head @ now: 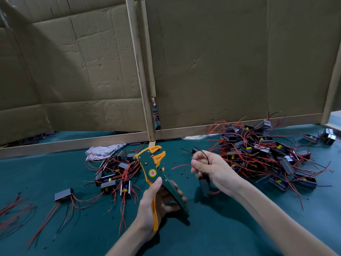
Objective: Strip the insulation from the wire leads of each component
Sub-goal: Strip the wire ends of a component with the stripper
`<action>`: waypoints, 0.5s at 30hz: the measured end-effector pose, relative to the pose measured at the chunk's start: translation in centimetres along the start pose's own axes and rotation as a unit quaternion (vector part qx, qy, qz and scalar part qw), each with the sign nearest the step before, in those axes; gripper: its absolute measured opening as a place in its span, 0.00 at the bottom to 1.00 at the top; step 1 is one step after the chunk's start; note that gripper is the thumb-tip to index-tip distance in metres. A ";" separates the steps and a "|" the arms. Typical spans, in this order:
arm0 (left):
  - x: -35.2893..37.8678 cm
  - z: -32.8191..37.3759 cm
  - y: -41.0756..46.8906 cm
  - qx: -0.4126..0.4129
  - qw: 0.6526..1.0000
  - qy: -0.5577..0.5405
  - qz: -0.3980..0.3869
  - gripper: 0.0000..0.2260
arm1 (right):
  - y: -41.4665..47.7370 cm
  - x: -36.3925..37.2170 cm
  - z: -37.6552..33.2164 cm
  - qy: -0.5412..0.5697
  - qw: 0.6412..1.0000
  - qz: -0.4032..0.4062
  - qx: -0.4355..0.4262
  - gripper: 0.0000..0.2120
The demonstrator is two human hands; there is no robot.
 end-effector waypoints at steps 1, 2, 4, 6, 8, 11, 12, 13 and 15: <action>0.0 0.0 0.0 0.000 1.000 0.004 -0.002 0.20 | 0.0 -0.1 0.0 0.000 1.000 -0.002 0.002 0.03; 0.1 0.0 0.0 -0.001 1.000 0.009 -0.005 0.18 | 0.0 -0.1 -0.1 -0.004 1.000 -0.006 0.006 0.05; 0.2 -0.1 0.0 -0.006 1.000 0.019 -0.009 0.19 | -0.1 -0.1 -0.5 -0.005 1.000 -0.004 0.007 0.08; 0.3 -0.3 0.0 -0.015 0.999 0.028 -0.020 0.21 | -0.2 0.2 -1.0 0.010 1.000 0.002 0.004 0.10; 0.7 -0.4 -0.1 -0.023 0.998 0.043 -0.037 0.21 | -0.3 0.4 -1.5 0.044 0.999 0.010 0.005 0.12; 1.2 -0.7 -0.3 -0.037 0.994 0.078 -0.068 0.28 | -0.4 0.6 -1.9 0.100 0.995 0.016 0.011 0.13; 1.4 -0.8 -0.4 -0.039 0.992 0.085 -0.080 0.31 | -0.4 0.7 -2.0 0.112 0.994 0.014 0.014 0.13; 1.6 -0.8 -0.4 -0.040 0.991 0.091 -0.092 0.32 | -0.5 0.8 -2.0 0.124 0.992 0.010 0.017 0.14; 1.8 -0.9 -0.5 -0.043 0.988 0.101 -0.108 0.32 | -0.6 1.2 -2.0 0.138 0.990 0.002 0.021 0.13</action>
Point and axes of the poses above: each hand's wrist, its own y-axis towards the middle knuckle, its own x-axis out of the palm, z = x × y, the point moved 8 cm from there along y, towards the middle knuckle, and after that the axes turned 10 degrees about -x, right-handed, at the moved point
